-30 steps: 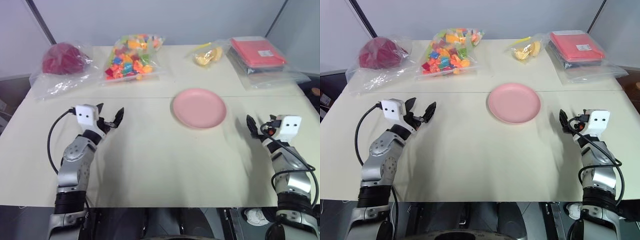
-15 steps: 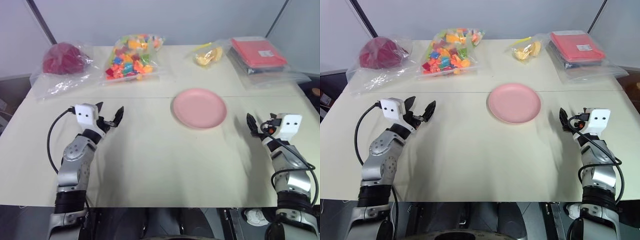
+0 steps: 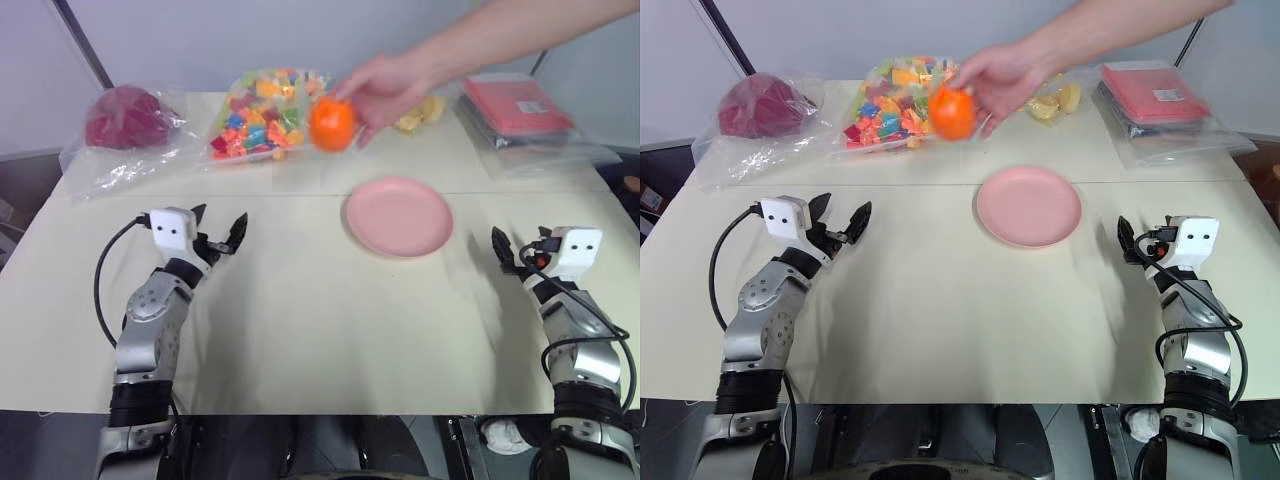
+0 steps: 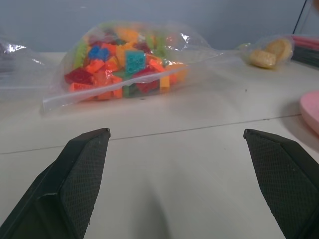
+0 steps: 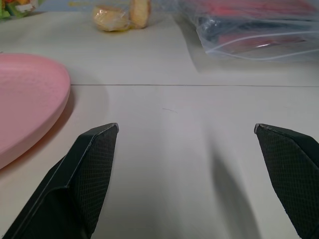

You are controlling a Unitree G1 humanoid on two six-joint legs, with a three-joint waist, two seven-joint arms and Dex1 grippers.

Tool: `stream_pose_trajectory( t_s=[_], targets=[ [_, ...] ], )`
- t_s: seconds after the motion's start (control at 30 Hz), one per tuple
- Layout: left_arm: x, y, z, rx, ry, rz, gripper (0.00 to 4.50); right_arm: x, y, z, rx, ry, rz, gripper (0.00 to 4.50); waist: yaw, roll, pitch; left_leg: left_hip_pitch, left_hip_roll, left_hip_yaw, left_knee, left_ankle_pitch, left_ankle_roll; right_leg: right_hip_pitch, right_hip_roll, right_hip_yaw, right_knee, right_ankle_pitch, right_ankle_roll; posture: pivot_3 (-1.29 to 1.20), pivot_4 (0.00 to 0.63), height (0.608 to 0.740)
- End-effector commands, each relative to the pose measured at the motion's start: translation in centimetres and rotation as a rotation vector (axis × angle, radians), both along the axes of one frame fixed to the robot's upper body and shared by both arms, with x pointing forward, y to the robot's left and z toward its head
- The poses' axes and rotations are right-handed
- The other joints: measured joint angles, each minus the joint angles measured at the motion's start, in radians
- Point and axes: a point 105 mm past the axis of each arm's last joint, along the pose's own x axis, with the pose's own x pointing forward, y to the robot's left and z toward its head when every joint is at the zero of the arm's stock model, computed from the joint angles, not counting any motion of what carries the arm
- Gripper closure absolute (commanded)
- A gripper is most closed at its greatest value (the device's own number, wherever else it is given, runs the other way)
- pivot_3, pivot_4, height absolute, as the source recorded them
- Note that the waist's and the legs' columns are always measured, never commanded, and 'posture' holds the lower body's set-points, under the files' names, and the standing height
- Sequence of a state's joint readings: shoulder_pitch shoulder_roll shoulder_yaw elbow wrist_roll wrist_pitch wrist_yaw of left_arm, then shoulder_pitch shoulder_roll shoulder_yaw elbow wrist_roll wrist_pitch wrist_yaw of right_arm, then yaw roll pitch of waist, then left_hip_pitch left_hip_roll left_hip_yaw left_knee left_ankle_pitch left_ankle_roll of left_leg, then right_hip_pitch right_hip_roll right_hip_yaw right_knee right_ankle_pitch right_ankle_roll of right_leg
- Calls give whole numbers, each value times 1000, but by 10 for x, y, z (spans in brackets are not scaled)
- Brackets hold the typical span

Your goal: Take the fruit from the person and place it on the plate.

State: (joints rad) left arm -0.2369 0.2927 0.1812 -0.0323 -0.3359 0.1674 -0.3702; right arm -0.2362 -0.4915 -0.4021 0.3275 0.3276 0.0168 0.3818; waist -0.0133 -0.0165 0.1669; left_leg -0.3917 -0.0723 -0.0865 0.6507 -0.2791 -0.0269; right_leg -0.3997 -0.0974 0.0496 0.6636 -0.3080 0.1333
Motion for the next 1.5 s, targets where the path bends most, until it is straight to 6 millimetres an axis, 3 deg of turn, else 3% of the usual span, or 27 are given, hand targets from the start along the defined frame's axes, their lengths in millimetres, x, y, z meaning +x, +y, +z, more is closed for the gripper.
stream_pose_trajectory(
  t_s=[0.03,0.2,0.27,0.43,0.53,0.67,0.77,0.87,0.93,1.0,1.2,1.5],
  targets=[
    [-1,7,8,8,-39,21,0,-1,-2,15,-33,-41,-1,38,0,0,0,0,0,0,0,0,0,0,0,0,0,0,0,0,150,740],
    [-1,6,8,9,-38,21,0,0,0,26,-56,-63,23,38,0,0,0,0,0,0,0,0,0,0,0,0,0,0,0,0,150,740],
    [-1,6,8,10,-37,20,0,-2,11,37,-41,-80,100,38,0,0,0,0,0,0,0,0,0,0,0,0,0,0,0,0,150,740],
    [-1,7,8,14,-32,16,0,-36,79,77,73,-53,580,38,2,0,0,0,0,-1,0,-1,1,0,0,0,0,0,0,0,150,740],
    [-1,8,6,21,-24,8,0,-53,93,79,71,50,704,38,3,-1,0,0,0,-1,0,-3,4,1,0,0,-1,0,0,0,150,740],
    [-3,13,6,40,-9,-38,0,-60,101,84,30,93,738,38,4,-1,0,1,0,-2,1,-3,5,2,0,-1,-1,0,0,0,150,740],
    [-7,9,17,46,-20,-143,0,-56,106,90,15,78,732,38,1,-1,0,1,0,-2,1,-3,5,2,0,-1,-1,0,0,0,150,740],
    [-10,-6,39,46,-57,-245,0,-52,107,88,15,82,723,38,3,-1,0,1,0,-2,1,-3,5,2,0,-1,-1,0,0,0,150,740],
    [-14,-31,66,21,-98,-367,0,-50,106,84,7,91,709,38,11,-2,1,0,0,-2,1,-3,5,2,0,-1,-1,0,0,0,150,740],
    [-18,-46,79,16,-111,-439,0,-48,107,80,-1,98,705,38,18,-2,1,-1,0,-2,3,-3,5,2,-1,-2,-1,0,0,0,150,740],
    [-17,-66,89,-1,-117,-504,0,-50,114,81,-2,91,715,38,14,-2,0,0,0,-1,2,-2,4,2,0,-1,-1,0,0,0,150,740],
    [-4,-78,96,-14,-137,-522,0,-52,114,80,0,82,699,38,21,-2,1,0,0,-1,2,-2,4,2,0,-1,-1,0,0,0,150,740]
  ],
)
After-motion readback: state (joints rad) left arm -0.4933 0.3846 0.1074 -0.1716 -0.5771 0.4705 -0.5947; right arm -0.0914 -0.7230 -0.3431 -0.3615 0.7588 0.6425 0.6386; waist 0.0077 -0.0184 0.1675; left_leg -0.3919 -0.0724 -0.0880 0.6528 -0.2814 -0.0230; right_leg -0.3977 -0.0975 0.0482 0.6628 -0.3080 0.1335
